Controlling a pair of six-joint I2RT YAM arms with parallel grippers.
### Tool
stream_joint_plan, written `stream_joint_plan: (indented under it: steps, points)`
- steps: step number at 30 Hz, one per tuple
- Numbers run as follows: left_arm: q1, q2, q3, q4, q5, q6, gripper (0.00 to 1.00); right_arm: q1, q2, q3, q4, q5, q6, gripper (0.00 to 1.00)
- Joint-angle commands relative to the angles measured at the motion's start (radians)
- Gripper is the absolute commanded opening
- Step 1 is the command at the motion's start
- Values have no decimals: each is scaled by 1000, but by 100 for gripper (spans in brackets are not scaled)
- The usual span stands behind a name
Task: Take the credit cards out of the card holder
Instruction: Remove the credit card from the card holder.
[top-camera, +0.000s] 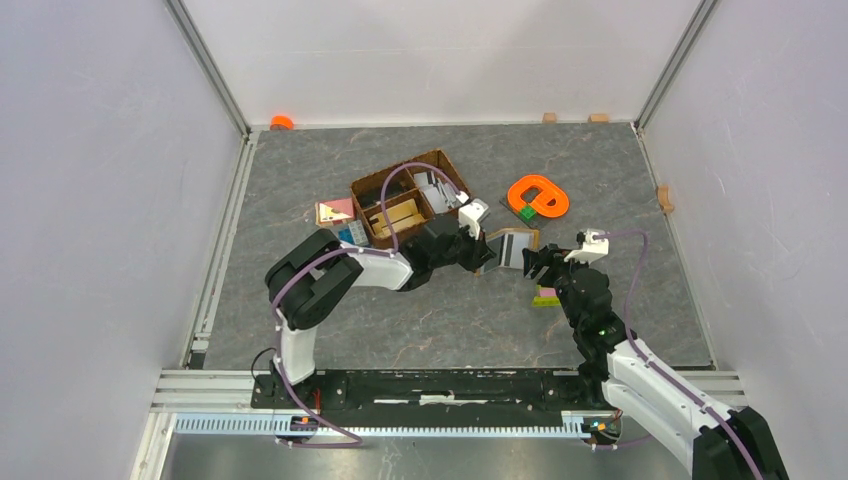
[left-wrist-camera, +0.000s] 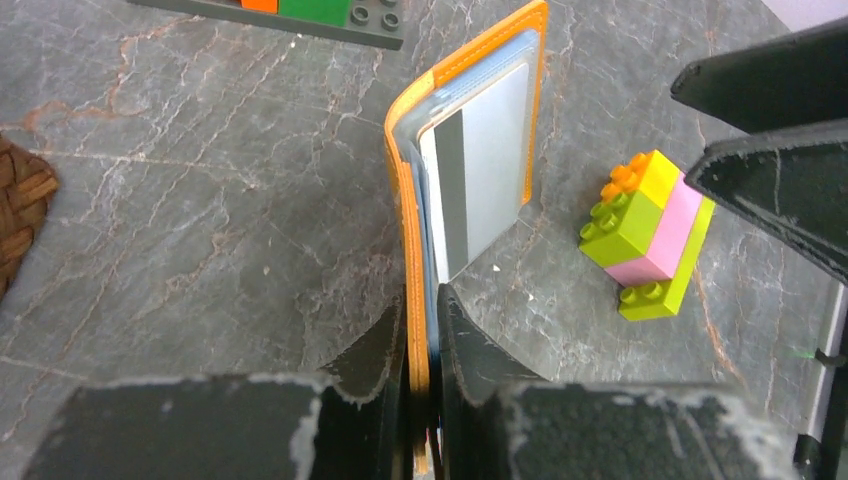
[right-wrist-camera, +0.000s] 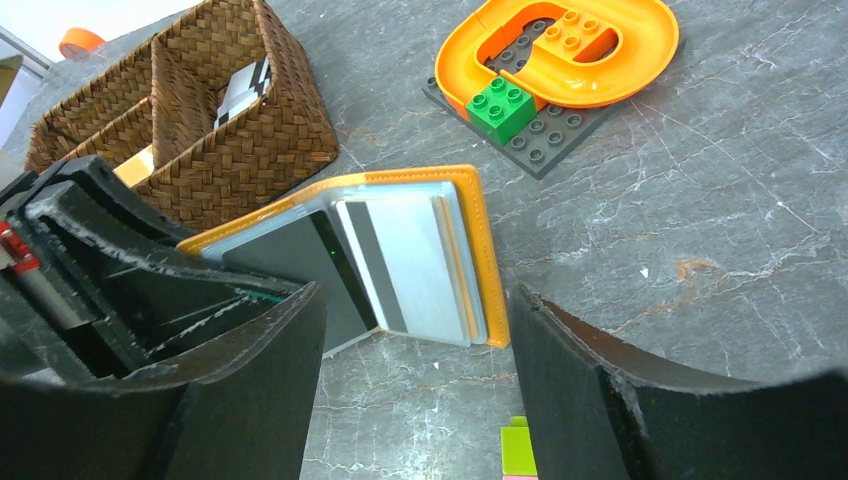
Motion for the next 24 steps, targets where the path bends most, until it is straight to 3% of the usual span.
stream_joint_plan:
  steps: [1, 7, 12, 14, 17, 20, 24]
  points:
    - [-3, -126, -82, 66, 4, 65, 2, -7, -5, -1, 37, 0, 6, 71]
    - [4, -221, -175, 87, -108, 150, 2, -9, 1, 0, 43, -5, 6, 71]
    - [26, -291, -183, 32, -51, 38, 2, -10, 28, 7, 62, -55, -3, 76]
    - [26, -323, -166, -47, -35, 10, 2, -12, 47, 12, 74, -87, -5, 88]
    - [26, -380, -197, -77, -12, -82, 2, -12, 75, 24, 90, -138, -12, 98]
    - [25, -417, -253, -54, 15, -225, 2, -12, 90, 27, 117, -199, -19, 98]
    - [25, -439, -285, -74, 88, -263, 2, -12, 119, 16, 207, -324, -35, 98]
